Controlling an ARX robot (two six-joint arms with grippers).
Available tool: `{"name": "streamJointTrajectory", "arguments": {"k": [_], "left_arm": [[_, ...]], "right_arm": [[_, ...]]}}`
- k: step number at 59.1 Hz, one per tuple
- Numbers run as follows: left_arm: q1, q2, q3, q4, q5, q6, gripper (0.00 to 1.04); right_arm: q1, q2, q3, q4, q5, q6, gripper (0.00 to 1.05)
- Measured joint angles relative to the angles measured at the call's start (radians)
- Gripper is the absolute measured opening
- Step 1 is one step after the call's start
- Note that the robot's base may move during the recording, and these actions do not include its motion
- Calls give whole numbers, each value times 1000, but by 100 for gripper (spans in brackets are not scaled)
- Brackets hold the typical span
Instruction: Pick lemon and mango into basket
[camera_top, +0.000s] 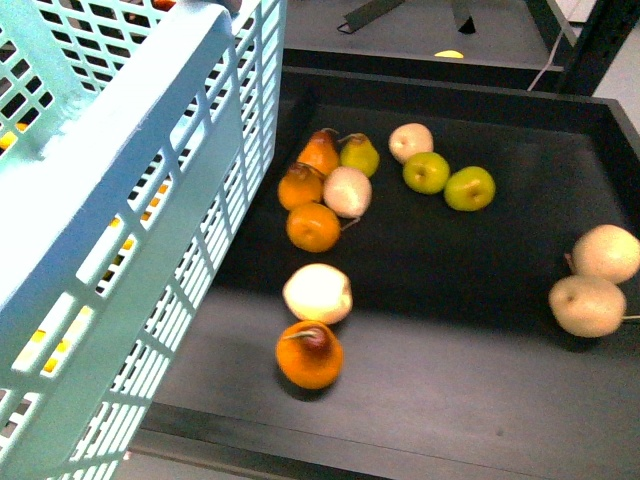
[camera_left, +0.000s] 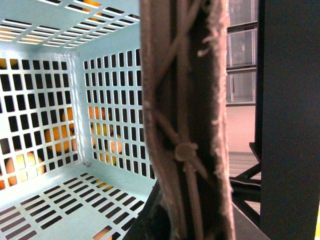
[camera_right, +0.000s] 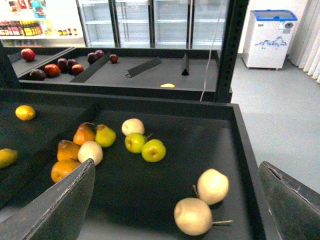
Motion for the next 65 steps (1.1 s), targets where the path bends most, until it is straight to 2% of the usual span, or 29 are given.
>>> {"name": "streamJointTrajectory", "arguments": {"k": [65], "left_arm": [[0,-2,3,0,0,-1,5]], "right_arm": [[0,0,0,0,2,0,96]]}}
